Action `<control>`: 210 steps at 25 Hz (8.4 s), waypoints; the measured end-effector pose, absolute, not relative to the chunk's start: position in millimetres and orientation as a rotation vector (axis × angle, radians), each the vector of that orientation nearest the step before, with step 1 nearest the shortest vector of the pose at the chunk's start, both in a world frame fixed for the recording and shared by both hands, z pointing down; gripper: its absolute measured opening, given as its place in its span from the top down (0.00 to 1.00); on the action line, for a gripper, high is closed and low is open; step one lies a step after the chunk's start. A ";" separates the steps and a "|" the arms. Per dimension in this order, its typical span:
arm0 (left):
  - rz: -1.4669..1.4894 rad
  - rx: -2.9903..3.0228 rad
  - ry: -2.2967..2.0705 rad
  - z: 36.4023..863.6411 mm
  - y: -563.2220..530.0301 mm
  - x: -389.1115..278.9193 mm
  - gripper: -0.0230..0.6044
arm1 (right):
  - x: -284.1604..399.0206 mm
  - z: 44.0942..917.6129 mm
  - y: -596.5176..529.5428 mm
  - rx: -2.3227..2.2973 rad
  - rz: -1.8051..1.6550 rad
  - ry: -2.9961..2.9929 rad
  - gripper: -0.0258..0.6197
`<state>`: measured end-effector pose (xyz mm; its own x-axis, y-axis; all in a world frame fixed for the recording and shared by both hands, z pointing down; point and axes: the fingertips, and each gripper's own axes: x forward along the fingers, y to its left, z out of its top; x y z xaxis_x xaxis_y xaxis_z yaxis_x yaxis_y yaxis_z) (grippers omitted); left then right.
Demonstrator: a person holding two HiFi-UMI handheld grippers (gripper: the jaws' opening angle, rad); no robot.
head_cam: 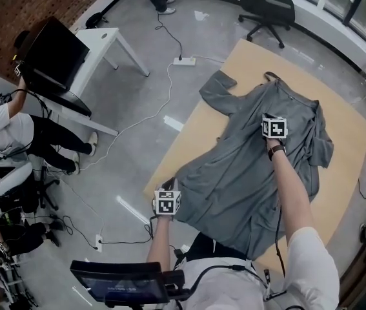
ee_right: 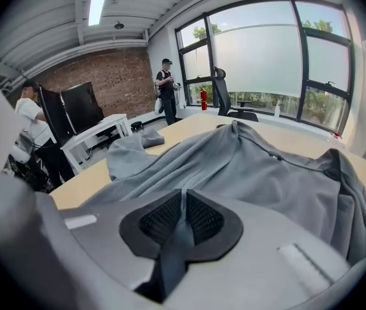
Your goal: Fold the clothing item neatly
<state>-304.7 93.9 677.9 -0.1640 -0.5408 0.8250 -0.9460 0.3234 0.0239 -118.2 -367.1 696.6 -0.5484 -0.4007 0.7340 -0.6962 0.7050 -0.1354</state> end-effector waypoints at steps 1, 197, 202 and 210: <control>0.644 1.346 -1.832 665.1 94.5 -299.5 0.95 | -117.0 690.8 -367.0 0.828 0.557 -2.228 0.91; 0.637 2.111 -0.743 679.1 -425.6 121.7 0.94 | 96.7 646.7 -121.4 1.555 1.133 -2.111 0.95; 0.489 2.170 -0.673 626.1 -438.9 87.6 0.94 | 64.2 580.6 -130.9 1.432 1.014 -2.343 0.95; 0.823 2.118 -1.019 663.0 -452.5 -31.9 0.87 | -53.6 607.3 -150.1 1.002 0.948 -2.443 0.91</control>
<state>-31.9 -452.5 663.0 0.5034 -0.4246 0.7525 -0.8250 -0.4950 0.2726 -53.6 -150.1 607.3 -0.6963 -0.4932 0.5215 -0.7159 0.5300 -0.4546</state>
